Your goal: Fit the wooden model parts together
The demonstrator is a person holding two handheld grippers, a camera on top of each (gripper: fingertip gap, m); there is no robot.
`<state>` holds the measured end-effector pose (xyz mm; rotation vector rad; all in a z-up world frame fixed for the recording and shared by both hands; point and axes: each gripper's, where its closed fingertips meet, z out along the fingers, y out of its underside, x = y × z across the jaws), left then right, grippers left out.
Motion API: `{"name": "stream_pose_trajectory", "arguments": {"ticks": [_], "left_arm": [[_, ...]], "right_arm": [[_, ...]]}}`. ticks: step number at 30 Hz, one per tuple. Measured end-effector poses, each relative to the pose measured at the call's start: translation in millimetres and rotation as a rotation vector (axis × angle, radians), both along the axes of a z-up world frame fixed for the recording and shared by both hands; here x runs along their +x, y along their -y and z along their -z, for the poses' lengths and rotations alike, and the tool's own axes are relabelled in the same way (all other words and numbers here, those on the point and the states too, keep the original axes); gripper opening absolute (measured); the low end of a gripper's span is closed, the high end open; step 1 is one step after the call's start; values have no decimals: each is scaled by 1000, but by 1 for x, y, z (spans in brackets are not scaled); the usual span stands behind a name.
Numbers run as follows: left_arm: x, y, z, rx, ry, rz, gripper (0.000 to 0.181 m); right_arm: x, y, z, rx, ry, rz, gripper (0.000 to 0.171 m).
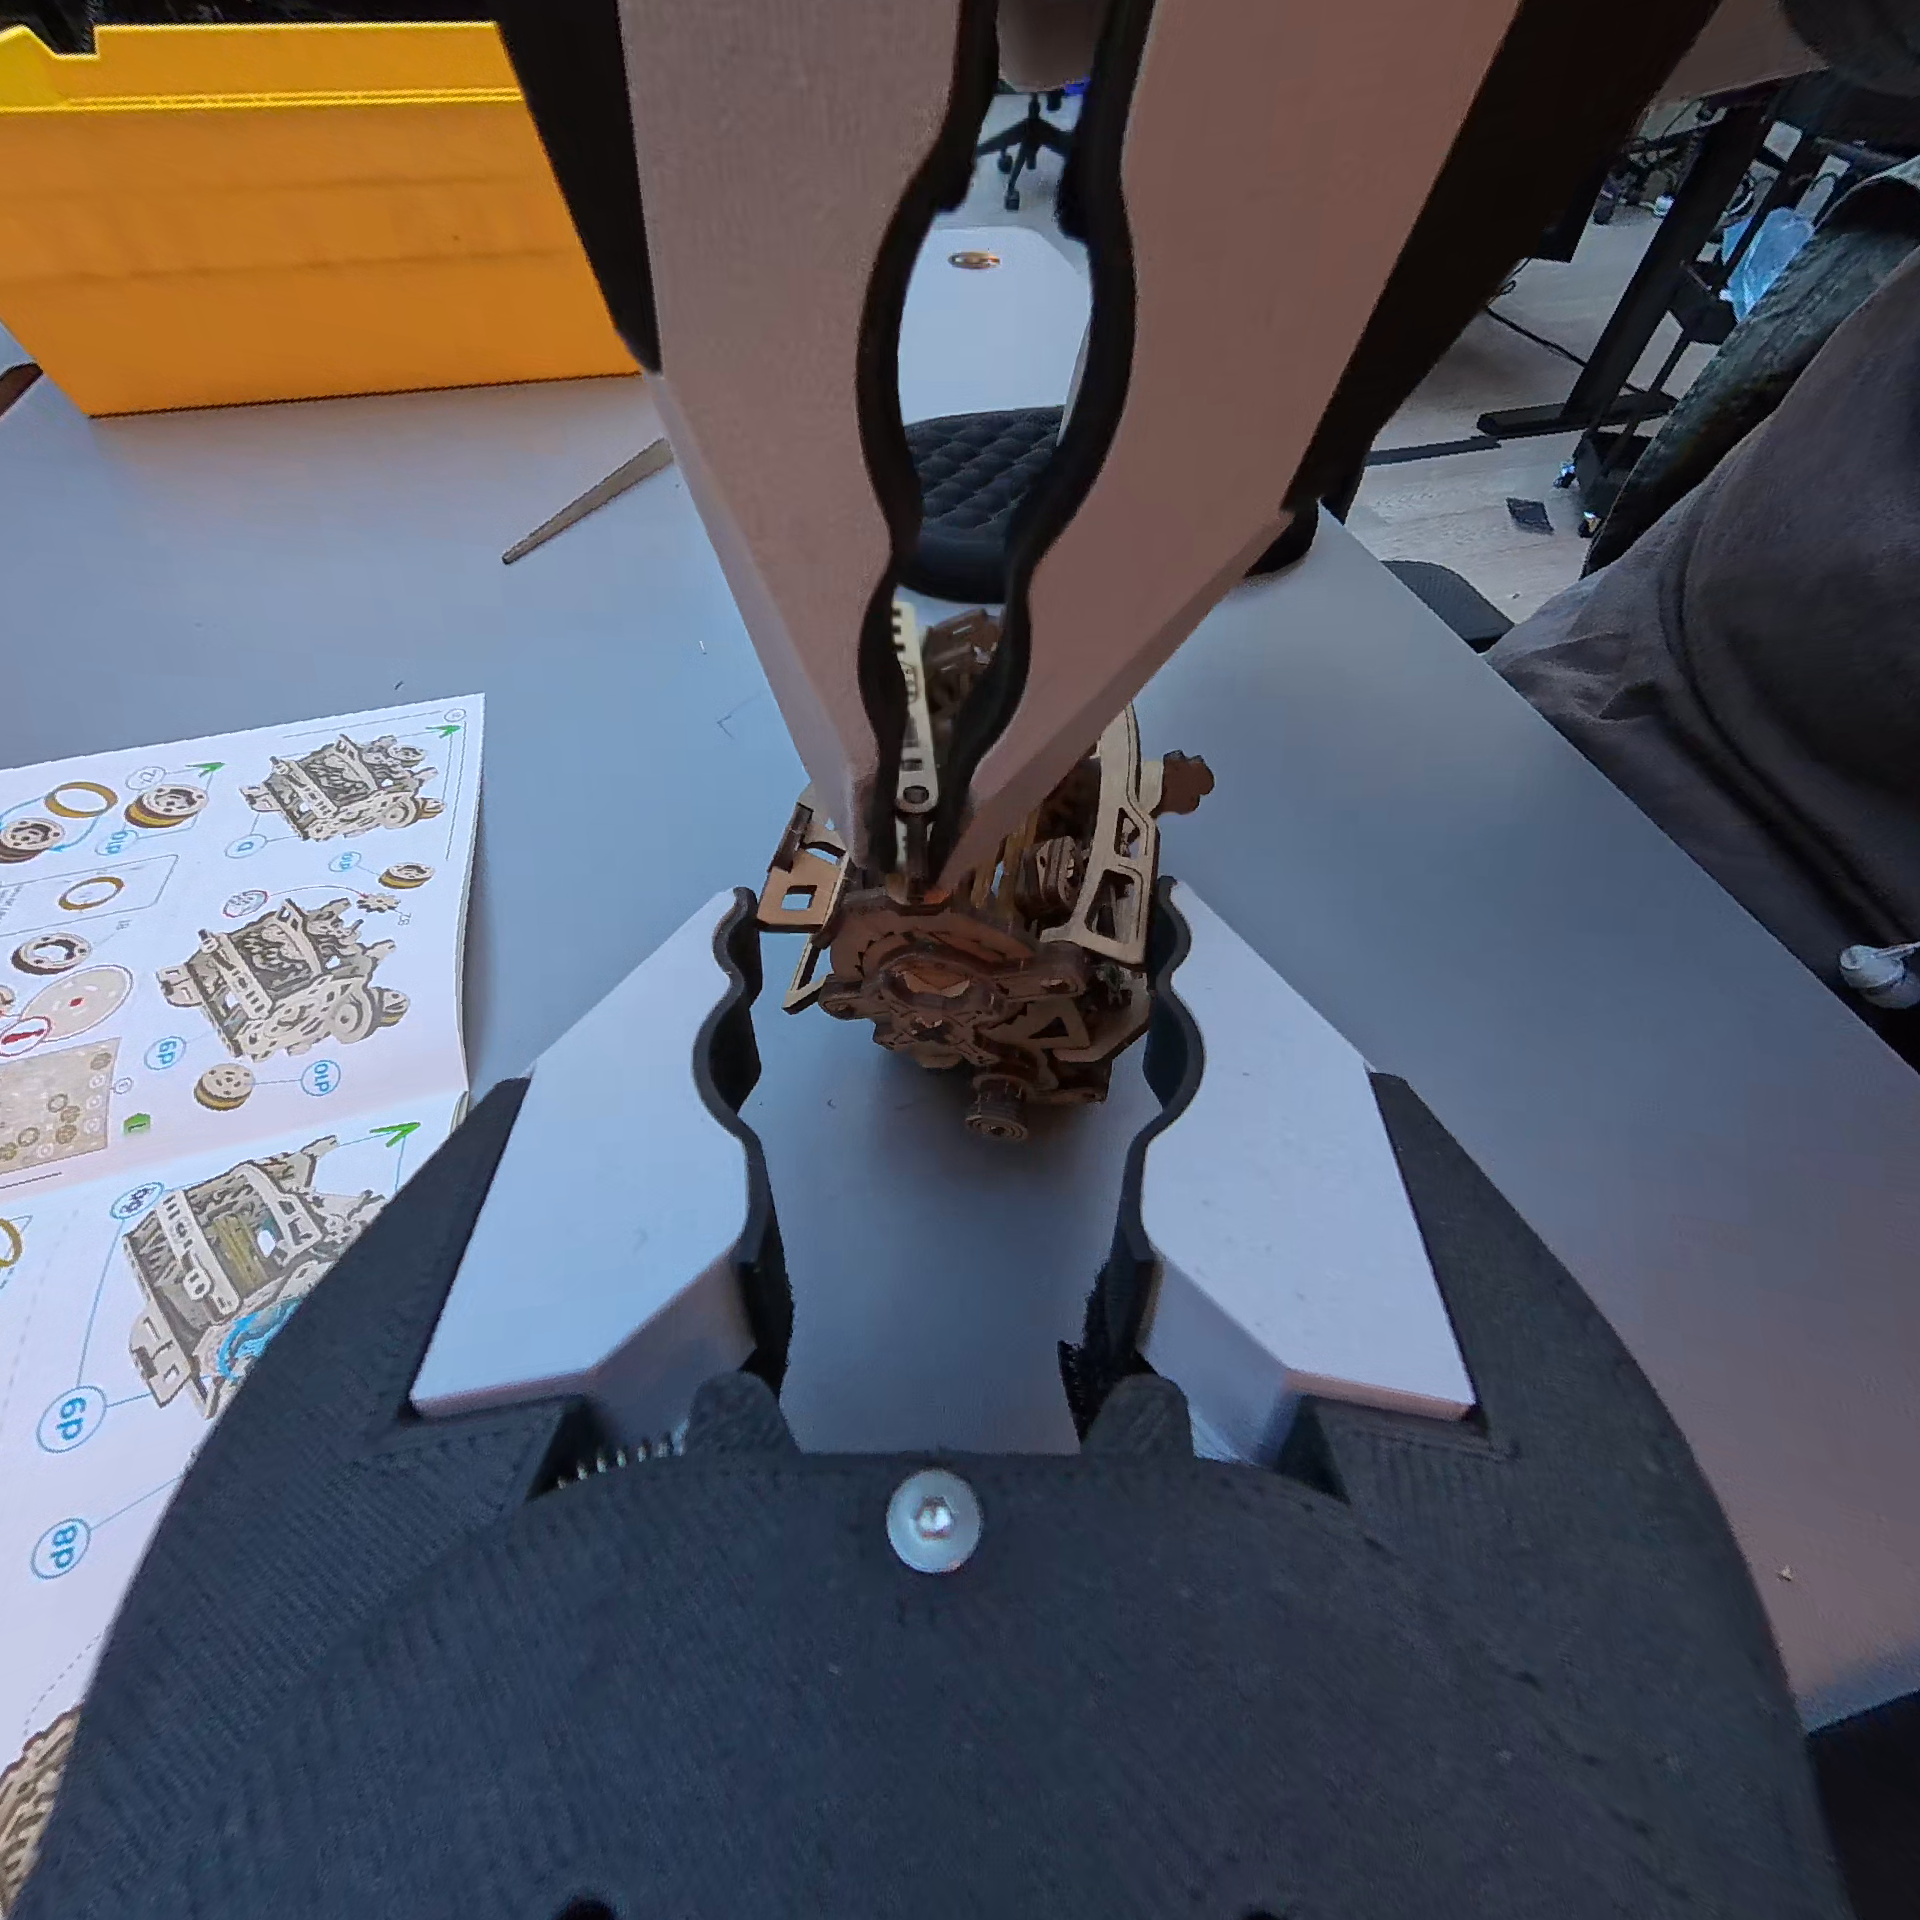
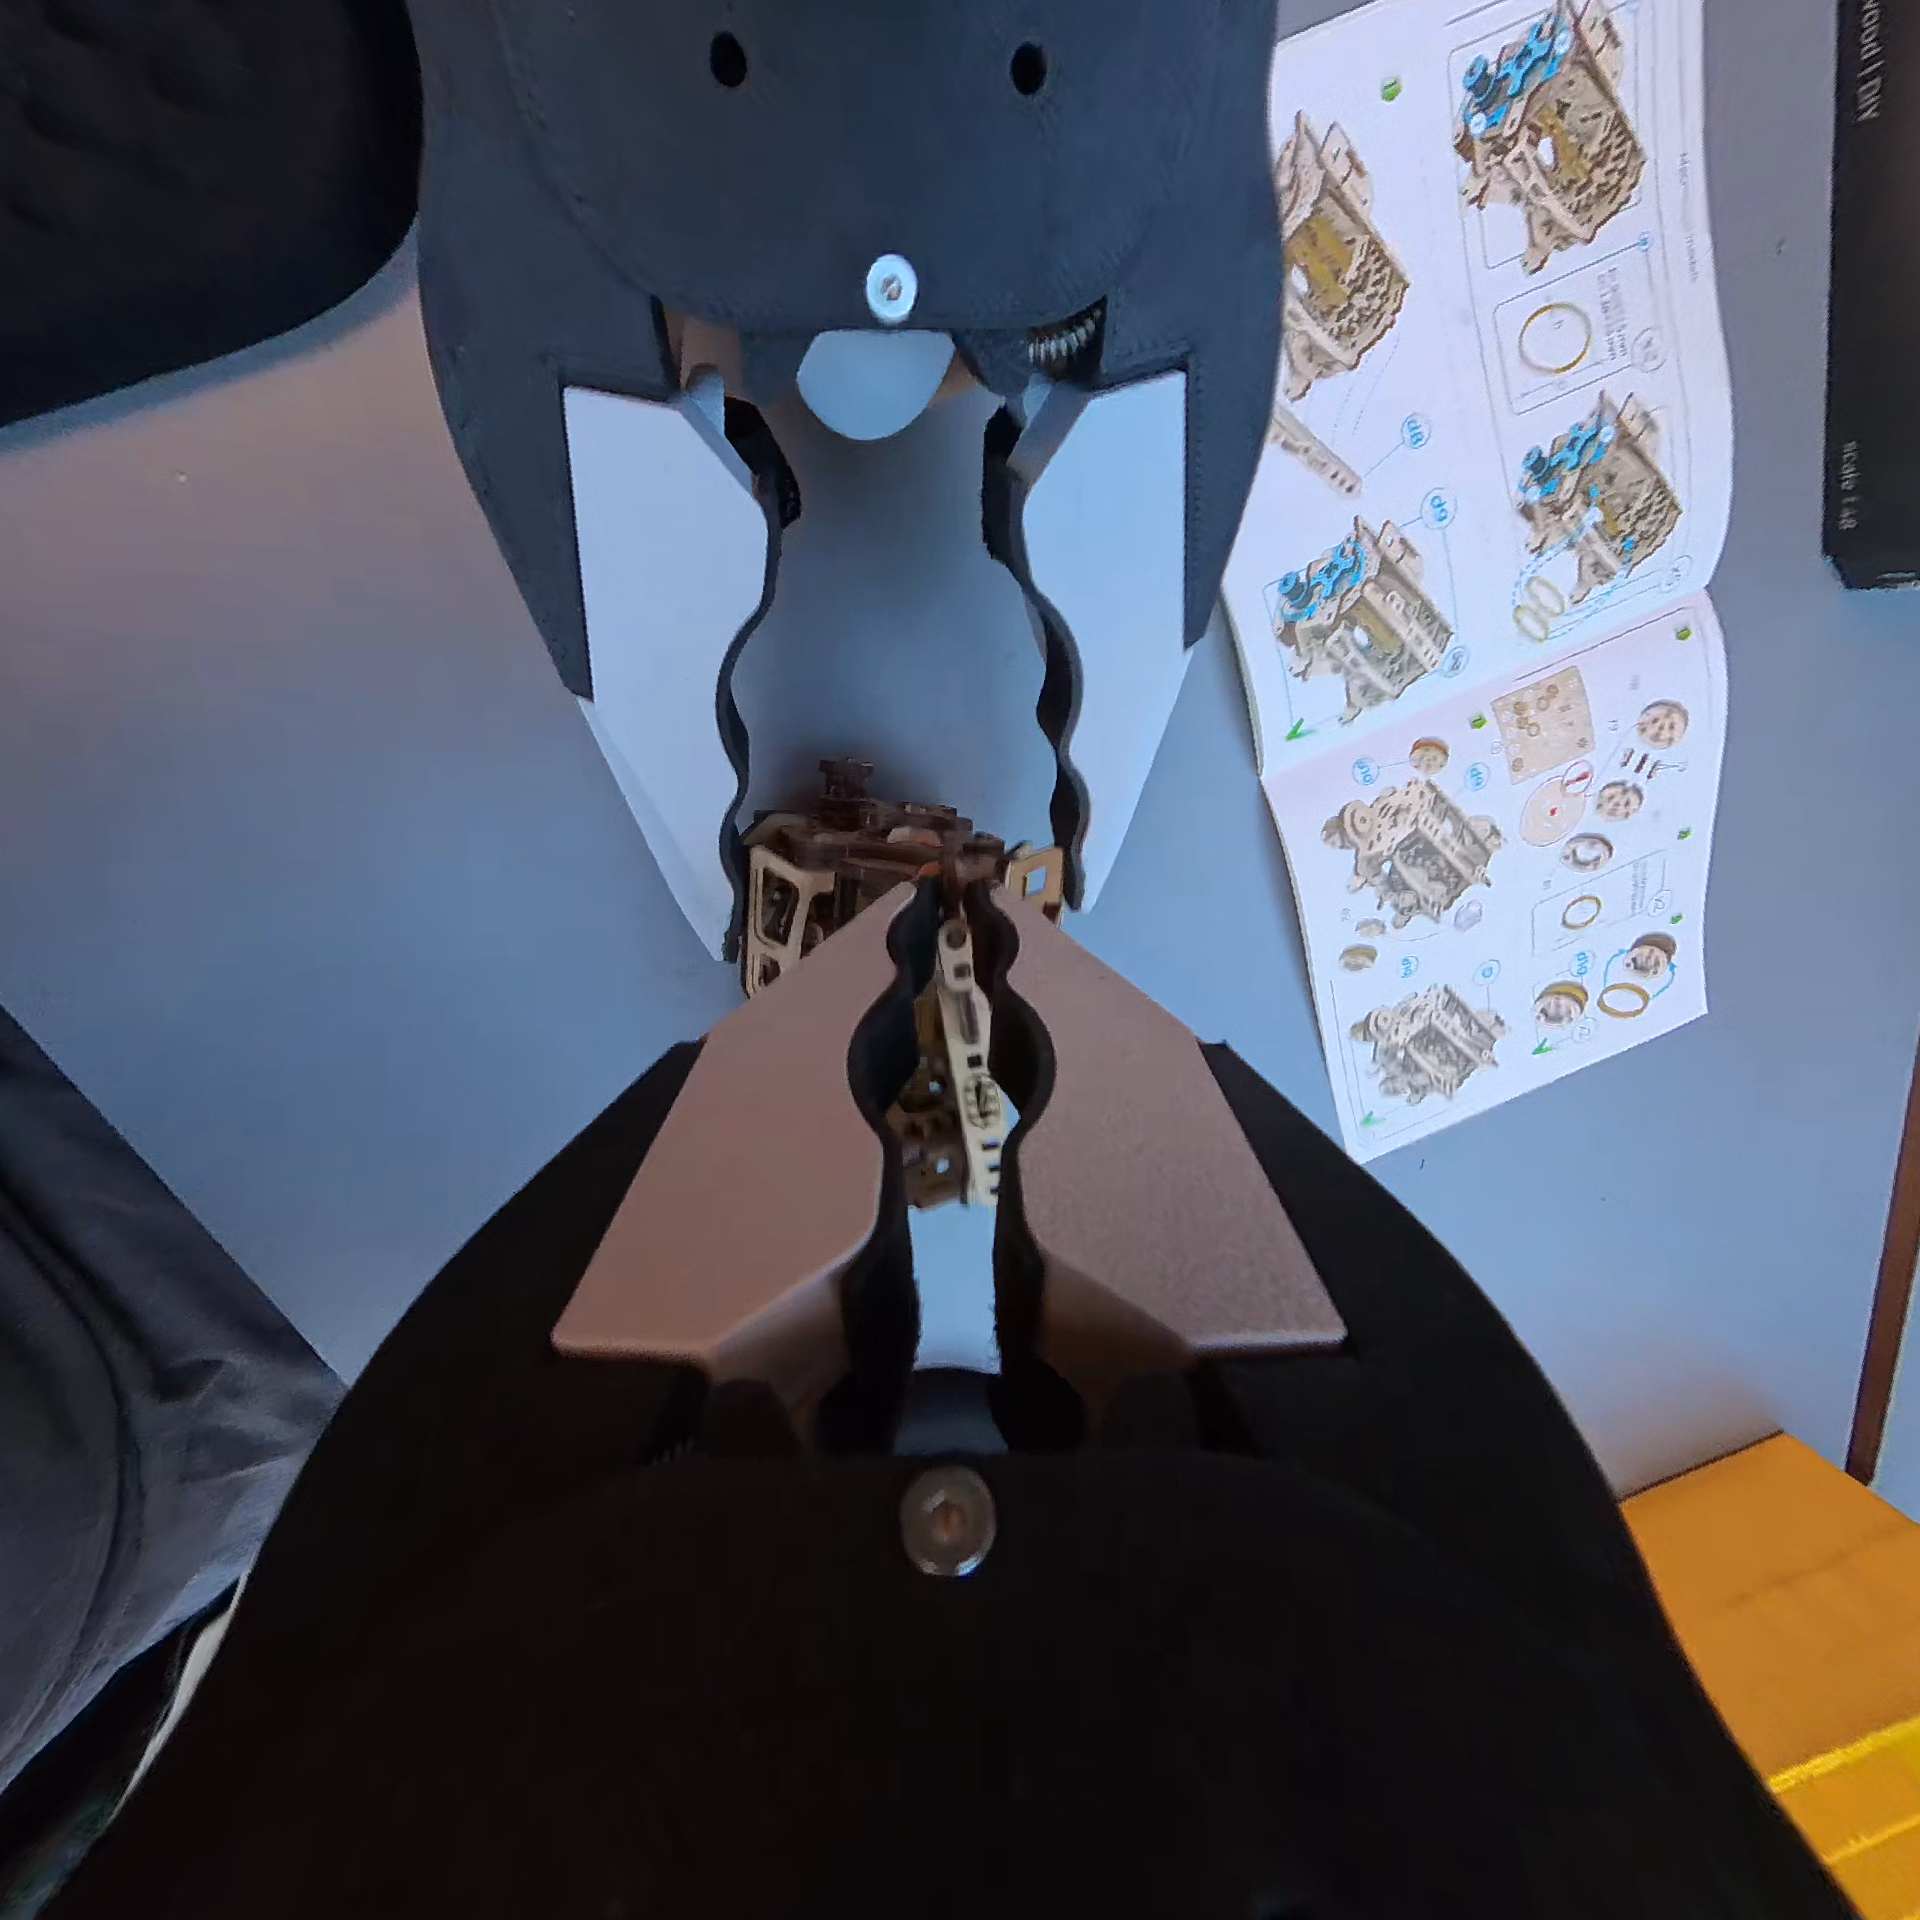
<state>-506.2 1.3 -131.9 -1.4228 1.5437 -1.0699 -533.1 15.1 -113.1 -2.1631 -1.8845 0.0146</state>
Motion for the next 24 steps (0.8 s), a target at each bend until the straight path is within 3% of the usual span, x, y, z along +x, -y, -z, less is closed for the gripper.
{"name": "stream_pose_trajectory", "arguments": {"ticks": [12, 24], "left_arm": [[0, 1, 0, 7, 0, 0, 74], [-1, 1, 0, 16, -1, -3, 74]], "right_arm": [[2, 1, 0, -69, -18, 75, 4], [3, 3, 1, -105, 132, 65, 4]]}}
